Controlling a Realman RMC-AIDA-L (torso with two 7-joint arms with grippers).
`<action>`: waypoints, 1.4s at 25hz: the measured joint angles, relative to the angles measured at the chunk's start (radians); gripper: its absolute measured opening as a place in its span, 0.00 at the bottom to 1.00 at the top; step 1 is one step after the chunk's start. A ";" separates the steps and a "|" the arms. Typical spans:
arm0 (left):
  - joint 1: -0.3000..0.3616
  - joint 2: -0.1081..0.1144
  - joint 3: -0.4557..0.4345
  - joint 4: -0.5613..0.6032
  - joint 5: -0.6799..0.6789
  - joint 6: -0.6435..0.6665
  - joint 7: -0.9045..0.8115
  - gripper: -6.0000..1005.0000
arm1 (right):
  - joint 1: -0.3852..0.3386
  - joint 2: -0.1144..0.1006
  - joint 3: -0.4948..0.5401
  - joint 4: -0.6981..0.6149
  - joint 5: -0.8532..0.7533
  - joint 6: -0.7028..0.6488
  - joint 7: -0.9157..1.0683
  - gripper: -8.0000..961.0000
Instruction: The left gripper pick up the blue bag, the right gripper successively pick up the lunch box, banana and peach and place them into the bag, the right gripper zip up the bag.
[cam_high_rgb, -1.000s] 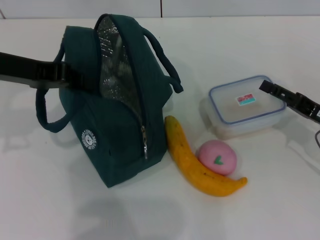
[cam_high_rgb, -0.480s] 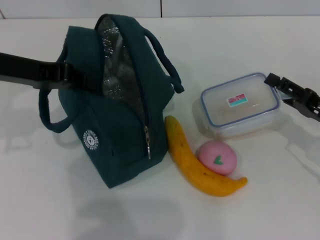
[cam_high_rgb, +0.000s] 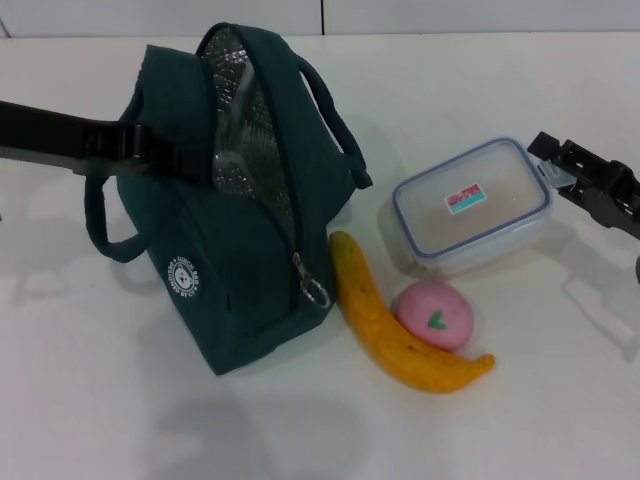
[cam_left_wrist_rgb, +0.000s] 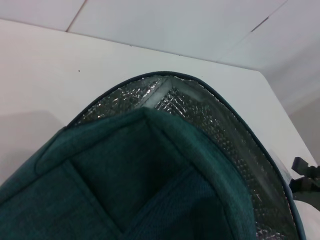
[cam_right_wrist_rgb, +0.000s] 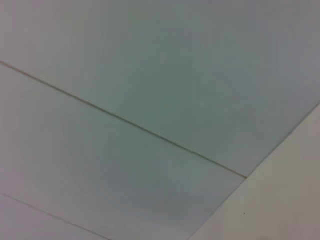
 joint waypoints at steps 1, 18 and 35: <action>-0.001 0.000 0.000 0.000 0.000 0.000 0.000 0.04 | 0.001 0.000 0.000 0.004 0.002 0.001 0.002 0.76; -0.005 0.006 -0.004 -0.053 0.000 -0.006 0.044 0.04 | 0.024 0.004 0.000 0.049 0.044 0.039 0.062 0.55; -0.010 0.007 -0.004 -0.060 0.000 -0.008 0.089 0.04 | 0.037 0.011 -0.006 0.071 0.043 0.042 0.087 0.30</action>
